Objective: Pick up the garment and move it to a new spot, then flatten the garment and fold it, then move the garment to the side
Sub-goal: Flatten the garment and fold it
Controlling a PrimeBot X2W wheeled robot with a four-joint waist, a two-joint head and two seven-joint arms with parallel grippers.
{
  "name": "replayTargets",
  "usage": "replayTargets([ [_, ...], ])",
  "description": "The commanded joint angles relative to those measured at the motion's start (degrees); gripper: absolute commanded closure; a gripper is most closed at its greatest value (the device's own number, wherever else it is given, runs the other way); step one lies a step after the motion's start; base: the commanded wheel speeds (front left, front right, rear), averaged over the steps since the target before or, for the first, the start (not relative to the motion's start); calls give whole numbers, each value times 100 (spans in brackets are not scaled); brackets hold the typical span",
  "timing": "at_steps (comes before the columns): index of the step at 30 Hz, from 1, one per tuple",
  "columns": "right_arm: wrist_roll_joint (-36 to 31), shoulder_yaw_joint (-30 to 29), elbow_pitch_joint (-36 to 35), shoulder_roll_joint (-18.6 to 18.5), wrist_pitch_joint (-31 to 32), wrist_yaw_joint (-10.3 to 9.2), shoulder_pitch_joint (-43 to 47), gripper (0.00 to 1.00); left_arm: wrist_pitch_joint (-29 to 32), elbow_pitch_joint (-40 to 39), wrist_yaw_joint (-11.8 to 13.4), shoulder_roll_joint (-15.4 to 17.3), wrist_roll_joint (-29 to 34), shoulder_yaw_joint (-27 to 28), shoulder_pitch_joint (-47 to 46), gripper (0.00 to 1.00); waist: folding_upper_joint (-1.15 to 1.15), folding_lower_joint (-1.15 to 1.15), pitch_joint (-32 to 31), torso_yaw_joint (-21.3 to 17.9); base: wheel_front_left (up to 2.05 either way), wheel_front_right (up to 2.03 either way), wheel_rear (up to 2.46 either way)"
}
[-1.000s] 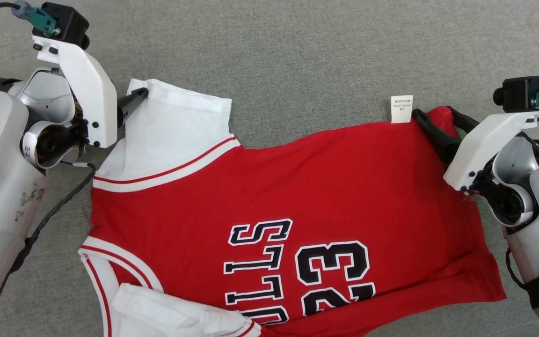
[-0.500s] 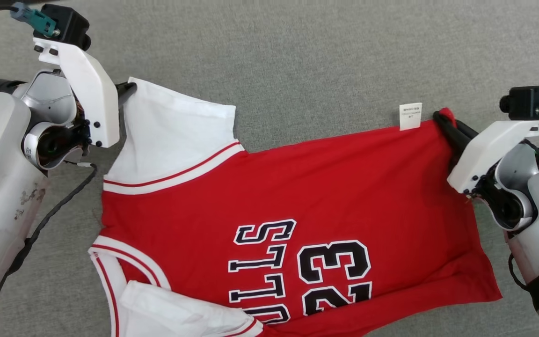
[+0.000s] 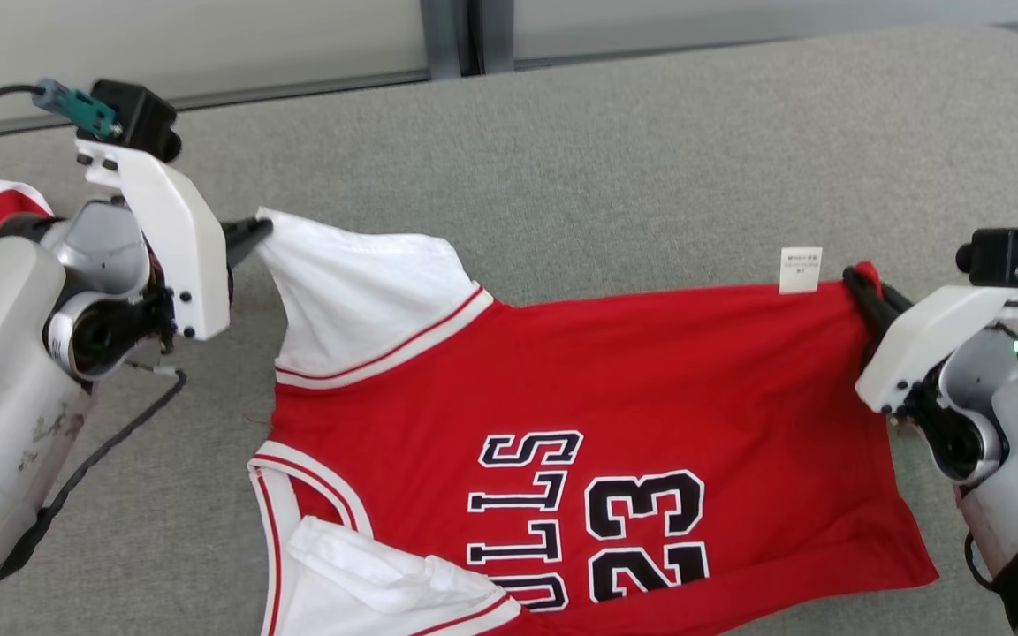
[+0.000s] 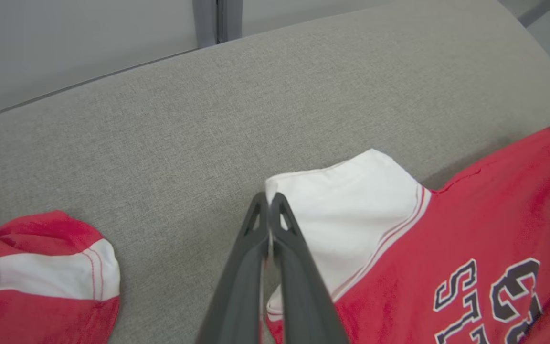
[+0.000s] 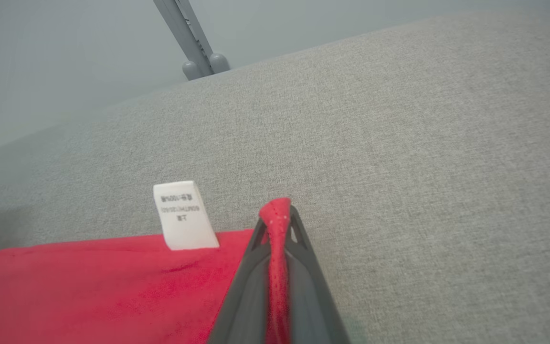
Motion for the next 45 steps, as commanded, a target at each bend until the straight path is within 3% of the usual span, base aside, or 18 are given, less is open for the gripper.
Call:
replayTargets([
  [1, 32, 74, -15, -72, 36, -11, 151, 100, 80, -174, -5, 115, -153, -57, 154, 100, 0, 0, -252, 81, 0, 0, 0],
  [16, 207, 634, -196, -684, 401, -11, 819, 100, 1515, -2281, 31, 1240, -1735, -544, 1519, 100, 0, 0, -833, 273, 0, 0, 0],
  [34, 793, 1375, -814, -1370, 1093, -12, 1383, 100, 2110, -3190, 382, 1624, -2261, -893, 2394, 100, 0, 0, -1009, 331, 0, 0, 0],
  [35, 822, 1394, -827, -1381, 1151, -12, 1430, 97, 2113, -3199, 391, 1624, -2282, -903, 2432, 100, 0, 0, -1026, 329, 0, 0, 0],
  [36, 847, 1421, -826, -1390, 1225, -12, 1481, 87, 2152, -3204, 392, 1621, -2295, -940, 2470, 100, 0, 0, -1044, 329, 0, 0, 0],
  [37, 847, 1421, -826, -1390, 1225, -12, 1481, 87, 2152, -3204, 392, 1621, -2295, -940, 2470, 100, 0, 0, -1044, 329, 0, 0, 0],
  [39, 886, 1450, -841, -1400, 1332, -12, 1545, 76, 2195, -3214, 401, 1612, -2327, -992, 2544, 100, 0, 0, -1078, 329, 0, 0, 0],
  [40, 888, 1451, -827, -1403, 1361, -12, 1573, 66, 2186, -3213, 404, 1608, -2328, -1014, 2571, 69, 0, 0, -1093, 329, 0, 0, 0],
  [41, 888, 1453, -810, -1404, 1402, -12, 1616, 45, 2172, -3209, 403, 1596, -2316, -1032, 2595, 14, 0, 0, -1110, 329, 0, 0, 0],
  [42, 886, 1446, -808, -1408, 1436, -12, 1650, 0, 2170, -3194, 405, 1588, -2310, -1046, 2630, 0, 0, 0, -1133, 330, 0, 0, 0],
  [45, 816, 1326, -810, -1437, 1352, -12, 1684, 0, 2103, -3164, 394, 1570, -2267, -1040, 2681, 0, 0, 0, -1212, 339, 0, 0, 0],
])
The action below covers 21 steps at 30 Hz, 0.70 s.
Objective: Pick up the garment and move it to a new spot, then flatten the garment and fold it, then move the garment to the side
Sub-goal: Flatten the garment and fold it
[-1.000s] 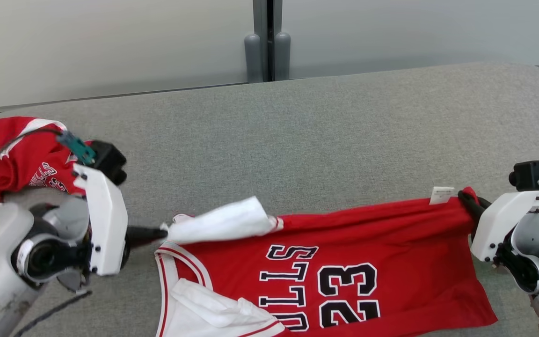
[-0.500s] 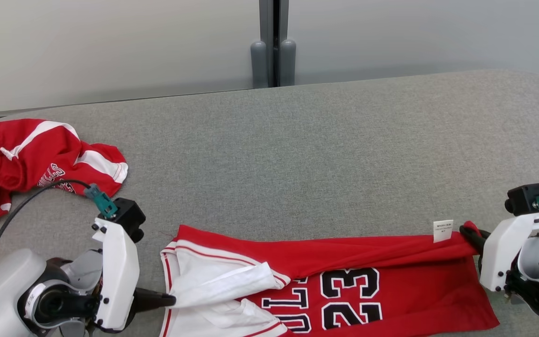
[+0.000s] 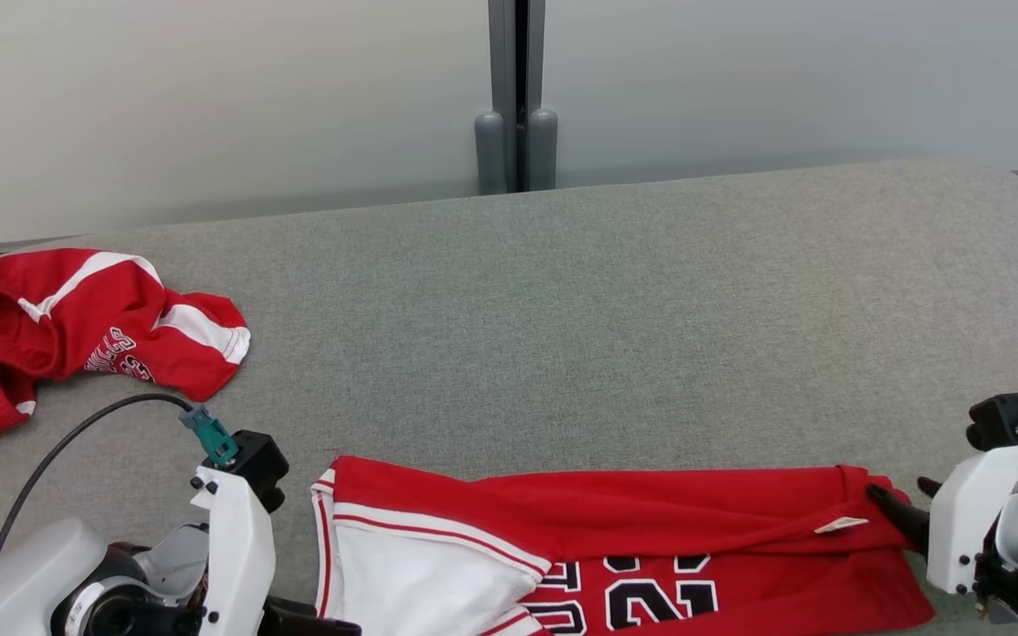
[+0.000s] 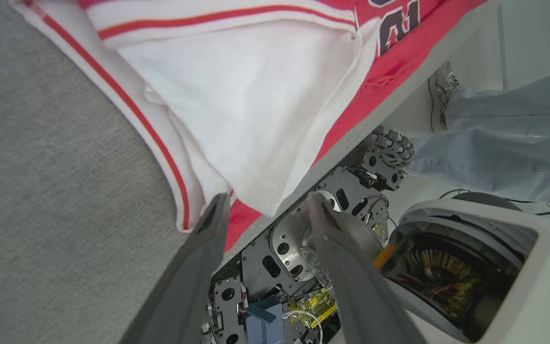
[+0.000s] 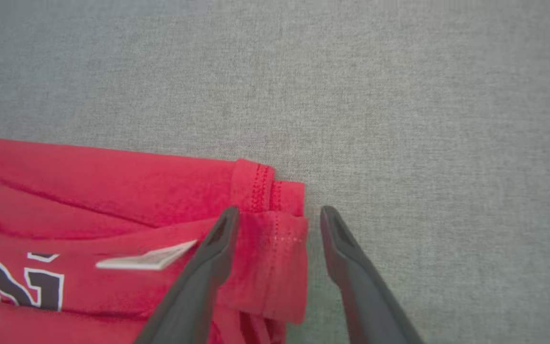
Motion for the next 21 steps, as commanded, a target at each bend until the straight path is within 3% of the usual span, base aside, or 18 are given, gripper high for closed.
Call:
replayTargets([
  [1, -30, -72, -23, -33, -73, -12, 51, 0, -66, 24, -10, -2, 15, 54, 71, 0, 0, 0, -51, 8, 0, 0, 0],
  [7, -113, -630, -348, 27, -657, -11, 199, 0, -839, -8, -95, 69, 312, 377, 72, 0, 0, 0, -221, 23, 0, 0, 0],
  [12, -477, -1411, -822, 391, -1905, -7, 488, 0, -2679, 5, 71, -17, 1175, 901, 271, 0, 0, 0, -308, 26, 0, 0, 0],
  [16, -872, -1986, -1071, 765, -2608, -7, 758, 0, -4002, -81, 426, -106, 1599, 1344, 571, 0, 0, 0, -323, 28, 0, 0, 0],
  [21, -1368, -2582, -1433, 1262, -3112, -7, 1135, 0, -5581, -158, 1077, -369, 1888, 1896, 1166, 0, 0, 0, -305, 40, 0, 0, 0],
])
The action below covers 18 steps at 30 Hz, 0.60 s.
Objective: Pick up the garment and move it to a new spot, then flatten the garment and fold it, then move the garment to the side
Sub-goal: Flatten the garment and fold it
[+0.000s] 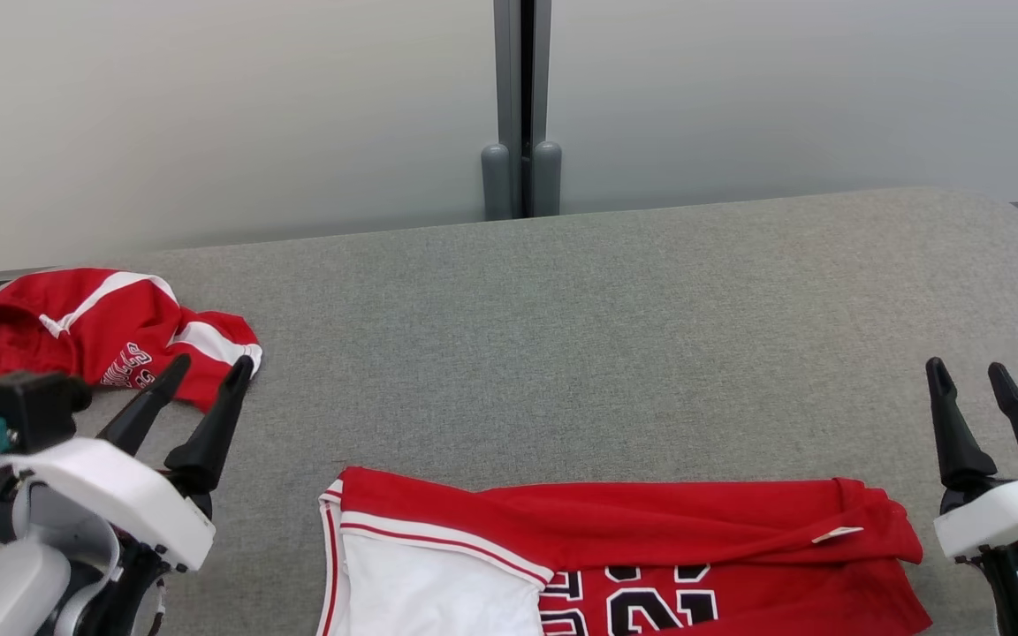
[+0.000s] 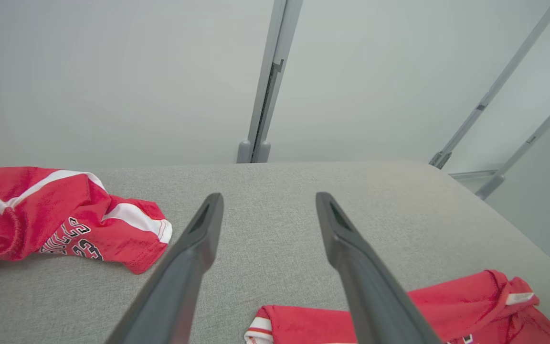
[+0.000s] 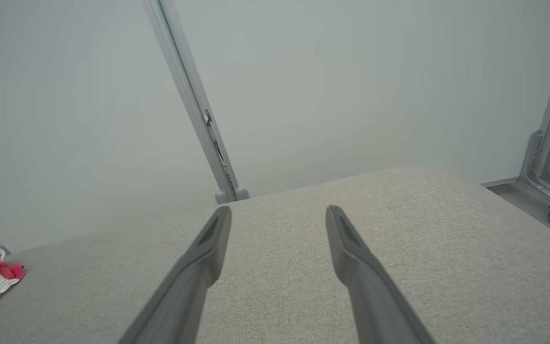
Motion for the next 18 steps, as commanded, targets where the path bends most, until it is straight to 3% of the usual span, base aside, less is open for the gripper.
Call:
replayTargets([
  [1, -100, -125, -94, 98, -107, -2, 144, 0, -332, -31, 154, -66, 41, 148, 211, 0, 0, 0, 5, 1, 0, 0, 0],
  [5, -341, -397, -278, 472, -152, -2, 507, 0, -1235, -90, 682, -311, 302, 536, 757, 0, 0, 0, 9, 25, 0, 0, 0],
  [9, -559, -665, -361, 730, -91, -2, 822, 0, -1405, -281, 993, -734, 797, 1219, 1256, 0, 0, 0, 6, 68, 0, 0, 0],
  [13, -699, -759, -391, 789, 150, -2, 946, 0, -1398, -421, 907, -1289, 1573, 1759, 1776, 0, 0, 0, 13, 113, 0, 0, 0],
  [18, -706, -816, -372, 737, 581, -2, 1088, 0, -1400, -404, 654, -1610, 1950, 1819, 1819, 0, 0, 0, 40, 186, 0, 0, 0],
])
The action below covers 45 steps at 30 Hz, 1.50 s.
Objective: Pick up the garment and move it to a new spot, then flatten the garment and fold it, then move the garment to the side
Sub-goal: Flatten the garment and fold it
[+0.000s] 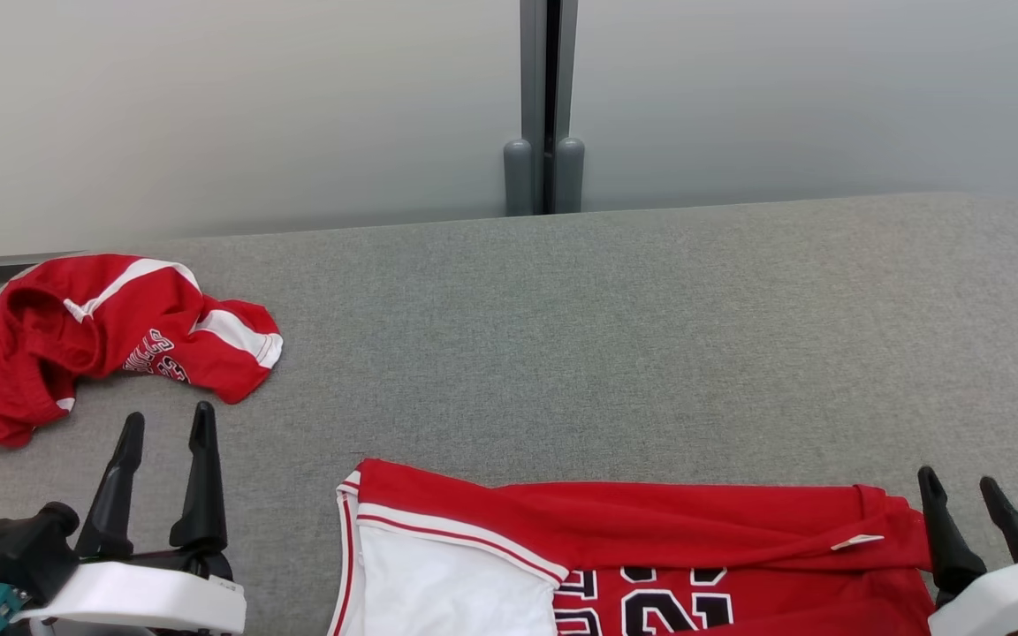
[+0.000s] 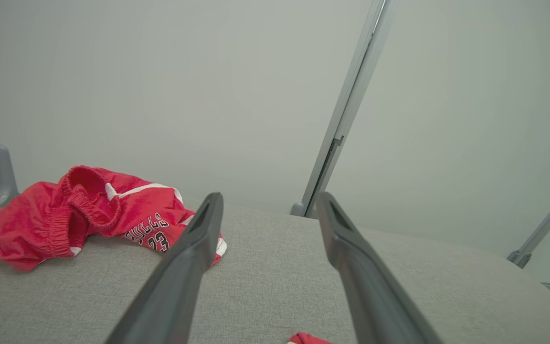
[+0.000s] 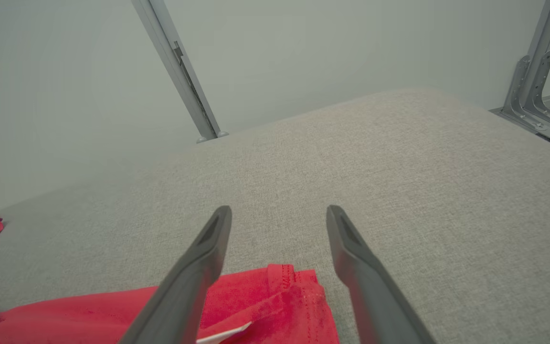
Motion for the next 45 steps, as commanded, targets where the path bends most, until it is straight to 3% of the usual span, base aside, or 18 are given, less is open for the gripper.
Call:
replayTargets([
  [1, -4, 4, 22, -22, 39, -2, 98, 0, 1, 21, -45, -12, 30, 27, -60, 0, 0, 0, 15, 16, 0, 0, 0],
  [9, 77, -11, 301, -37, 560, -2, 288, 0, 0, 219, -286, -215, 254, -3, -157, 0, 0, 0, 192, 10, 0, 0, 0],
  [19, 396, 146, 1352, 124, 994, -2, -212, 0, 39, 310, -326, -227, 314, -79, -362, 0, 0, 0, 452, 1, 0, 0, 0],
  [26, 779, 292, 1948, 253, 2113, 0, -541, 0, 154, 294, -306, -202, 330, -149, -439, 0, 0, 0, 493, 99, 0, 0, 0],
  [27, 861, 345, 1930, 272, 2241, 1, -529, 38, 167, 296, -298, -208, 325, -159, -430, 0, 0, 0, 493, 121, 0, 0, 0],
  [29, 987, 463, 1797, 250, 2381, 14, -500, 72, 165, 303, -292, -224, 307, -161, -408, 0, 0, 0, 488, 158, 0, 0, 0],
  [30, 1053, 520, 1696, 233, 2383, 16, -485, 100, 163, 310, -288, -224, 298, -157, -394, 0, 0, 0, 488, 176, 0, 0, 0],
  [40, 1555, 478, 979, -211, 1806, 6, -678, 100, 109, 321, -244, -236, 287, -73, -328, 0, 0, 0, 449, 197, 0, 0, 0],
  [45, 1572, 116, 915, -692, 1741, -2, -821, 100, 62, 279, -204, -231, 291, 59, -225, 0, 0, 0, 410, 172, 0, 0, 0],
])
